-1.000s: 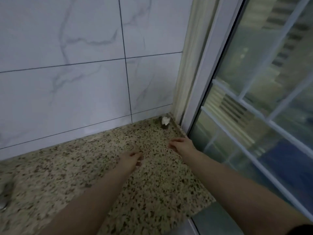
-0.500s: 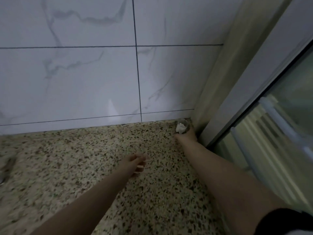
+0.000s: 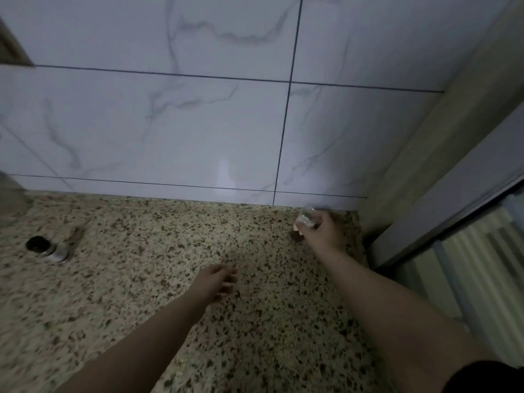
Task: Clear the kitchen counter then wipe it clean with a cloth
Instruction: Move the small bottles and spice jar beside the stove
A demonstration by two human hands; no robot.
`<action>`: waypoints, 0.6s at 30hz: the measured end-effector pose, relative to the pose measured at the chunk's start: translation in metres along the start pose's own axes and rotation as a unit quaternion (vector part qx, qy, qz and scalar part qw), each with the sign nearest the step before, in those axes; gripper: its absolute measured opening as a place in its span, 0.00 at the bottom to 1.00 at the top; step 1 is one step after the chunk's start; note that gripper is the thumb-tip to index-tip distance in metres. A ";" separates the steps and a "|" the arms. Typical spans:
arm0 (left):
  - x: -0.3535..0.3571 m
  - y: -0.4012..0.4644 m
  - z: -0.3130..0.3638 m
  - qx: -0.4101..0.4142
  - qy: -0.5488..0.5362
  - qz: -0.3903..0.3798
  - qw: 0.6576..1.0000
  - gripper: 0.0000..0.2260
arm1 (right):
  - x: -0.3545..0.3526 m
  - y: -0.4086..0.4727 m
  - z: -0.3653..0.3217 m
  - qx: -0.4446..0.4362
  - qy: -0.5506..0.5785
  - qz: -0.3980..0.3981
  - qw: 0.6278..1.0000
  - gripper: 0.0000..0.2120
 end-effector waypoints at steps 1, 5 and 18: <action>-0.008 -0.004 0.000 0.004 0.000 0.006 1.000 0.10 | 0.013 -0.006 -0.010 -0.018 -0.006 -0.025 1.000 0.20; -0.059 -0.031 -0.015 0.015 -0.024 0.048 0.998 0.09 | 0.078 -0.049 -0.054 -0.114 -0.032 -0.149 0.982 0.17; -0.263 -0.239 -0.222 0.039 -0.167 0.237 0.956 0.08 | 0.306 -0.377 -0.143 -0.256 -0.082 -0.452 0.850 0.21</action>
Point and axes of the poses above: each hand's wrist, its own y-axis towards the middle knuckle, its own x-axis out of the palm, z = x × y, the point moved 9 cm from there along y, towards the middle knuckle, and after that the axes turned 7 degrees about y, right-handed, at the moved point
